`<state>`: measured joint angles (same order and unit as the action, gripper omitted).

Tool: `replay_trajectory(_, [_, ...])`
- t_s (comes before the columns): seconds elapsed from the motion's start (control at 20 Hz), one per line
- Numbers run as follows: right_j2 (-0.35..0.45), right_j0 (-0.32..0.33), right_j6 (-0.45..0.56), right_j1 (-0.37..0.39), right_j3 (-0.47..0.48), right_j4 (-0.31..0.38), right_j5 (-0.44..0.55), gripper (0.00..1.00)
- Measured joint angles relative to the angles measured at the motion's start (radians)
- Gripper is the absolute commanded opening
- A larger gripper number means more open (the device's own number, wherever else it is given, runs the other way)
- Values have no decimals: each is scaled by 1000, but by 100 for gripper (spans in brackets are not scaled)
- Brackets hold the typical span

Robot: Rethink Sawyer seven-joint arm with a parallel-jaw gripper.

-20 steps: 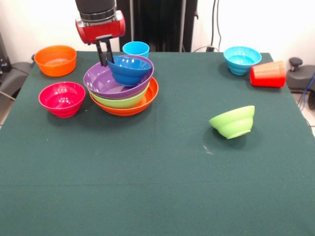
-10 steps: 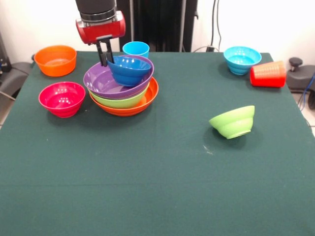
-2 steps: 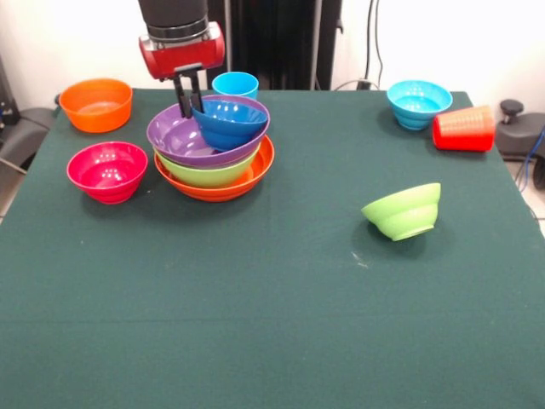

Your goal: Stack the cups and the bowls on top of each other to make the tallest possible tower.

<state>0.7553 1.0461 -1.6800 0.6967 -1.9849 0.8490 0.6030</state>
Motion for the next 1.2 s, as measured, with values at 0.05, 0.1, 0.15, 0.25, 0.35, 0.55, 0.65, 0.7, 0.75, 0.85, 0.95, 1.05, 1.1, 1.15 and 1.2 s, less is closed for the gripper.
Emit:
replay_trajectory(0.05, [-5,-5,0,0,0,8,-6,0])
replay_trajectory(0.1, [-7,-7,0,0,1,12,-9,0])
replay_trajectory(0.15, [-10,-8,0,0,1,18,-17,0])
replay_trajectory(0.25, [-15,-10,0,0,3,25,-27,0])
replay_trajectory(0.35, [-21,-10,0,0,4,26,-37,0])
replay_trajectory(0.55, [-26,-10,0,0,5,28,-40,0])
replay_trajectory(0.65, [-26,-10,0,0,5,29,-40,100])
replay_trajectory(0.7, [-26,-10,0,0,5,29,-40,100])
replay_trajectory(0.75, [-26,-10,0,0,5,29,-40,100])
replay_trajectory(0.85, [-26,-10,0,-1,5,29,-40,100])
replay_trajectory(0.95, [-27,-10,0,-1,5,29,-40,100])
replay_trajectory(1.05, [-29,-10,0,-1,5,29,-40,100])
replay_trajectory(1.1, [-29,-10,0,-1,5,29,-40,100])
replay_trajectory(1.15, [-30,-10,0,-1,5,29,-40,100])
replay_trajectory(1.2, [-31,-10,0,-1,5,29,-40,100])
